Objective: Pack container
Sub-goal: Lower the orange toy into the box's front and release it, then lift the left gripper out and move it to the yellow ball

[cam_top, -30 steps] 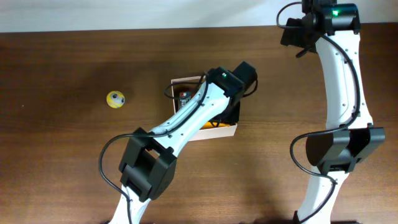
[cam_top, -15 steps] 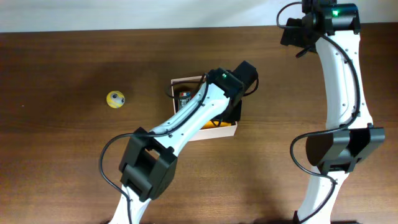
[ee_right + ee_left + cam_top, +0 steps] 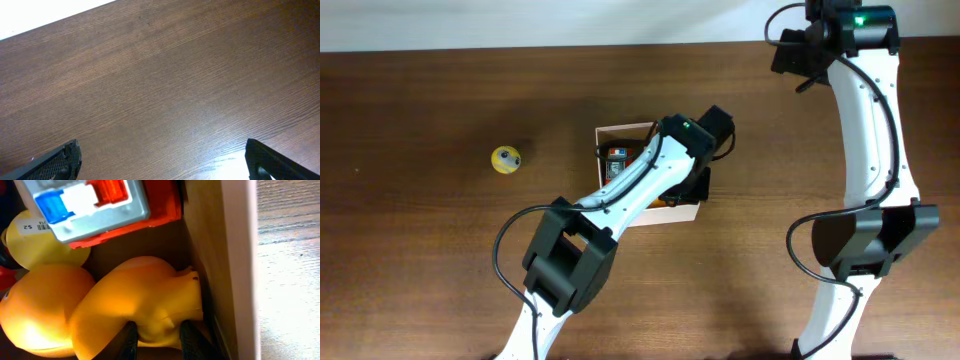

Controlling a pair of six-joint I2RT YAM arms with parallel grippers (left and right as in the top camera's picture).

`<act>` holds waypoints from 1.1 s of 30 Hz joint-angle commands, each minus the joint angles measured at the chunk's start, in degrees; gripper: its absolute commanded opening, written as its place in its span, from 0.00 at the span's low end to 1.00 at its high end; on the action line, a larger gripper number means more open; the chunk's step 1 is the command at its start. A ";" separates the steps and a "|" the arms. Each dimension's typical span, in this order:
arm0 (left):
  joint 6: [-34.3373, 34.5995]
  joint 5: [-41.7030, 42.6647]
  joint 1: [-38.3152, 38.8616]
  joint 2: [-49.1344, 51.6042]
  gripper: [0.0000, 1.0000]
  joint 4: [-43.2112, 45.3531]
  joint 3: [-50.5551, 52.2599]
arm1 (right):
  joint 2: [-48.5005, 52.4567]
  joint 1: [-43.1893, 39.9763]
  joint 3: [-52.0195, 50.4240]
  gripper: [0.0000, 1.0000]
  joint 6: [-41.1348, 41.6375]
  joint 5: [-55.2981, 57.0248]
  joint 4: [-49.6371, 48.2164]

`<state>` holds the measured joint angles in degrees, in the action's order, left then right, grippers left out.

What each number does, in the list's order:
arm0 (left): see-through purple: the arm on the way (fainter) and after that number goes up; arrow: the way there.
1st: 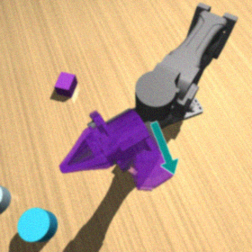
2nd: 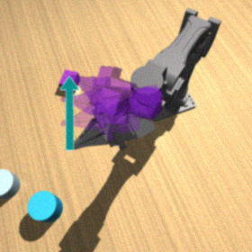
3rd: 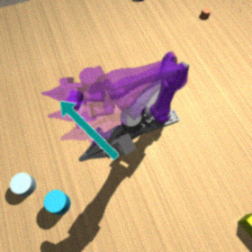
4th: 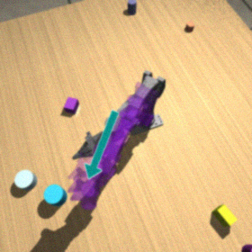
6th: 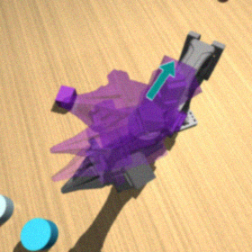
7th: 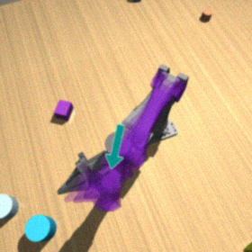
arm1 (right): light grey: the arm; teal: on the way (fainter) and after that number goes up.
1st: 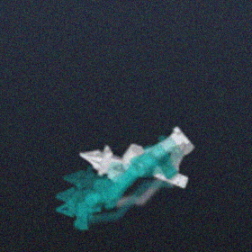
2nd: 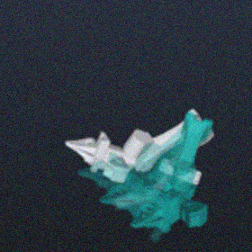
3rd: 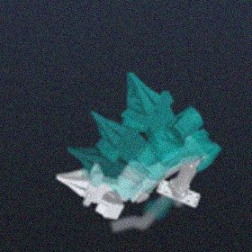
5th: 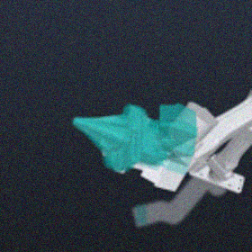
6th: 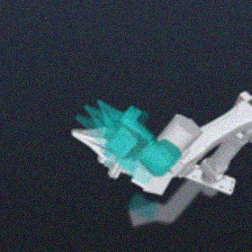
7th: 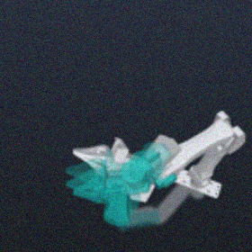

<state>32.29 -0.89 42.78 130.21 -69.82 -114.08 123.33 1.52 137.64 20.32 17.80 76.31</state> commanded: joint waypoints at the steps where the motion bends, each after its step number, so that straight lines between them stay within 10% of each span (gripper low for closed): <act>1: -1.16 0.68 -0.24 1.25 0.30 -0.24 0.85 | -0.17 -0.42 -0.26 0.99 -0.37 0.68 -0.02; 29: -5.44 -2.58 -1.25 1.22 0.31 -3.06 -12.09 | -0.17 -0.42 -0.26 0.99 -0.37 0.68 -0.02; 33: -5.42 -3.82 -4.87 1.14 0.47 -6.62 -20.76 | -0.17 -0.42 -0.26 0.99 -0.37 0.68 -0.04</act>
<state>27.64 -2.50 41.32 131.07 -74.28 -127.68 123.33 1.52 137.64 20.32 17.80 76.31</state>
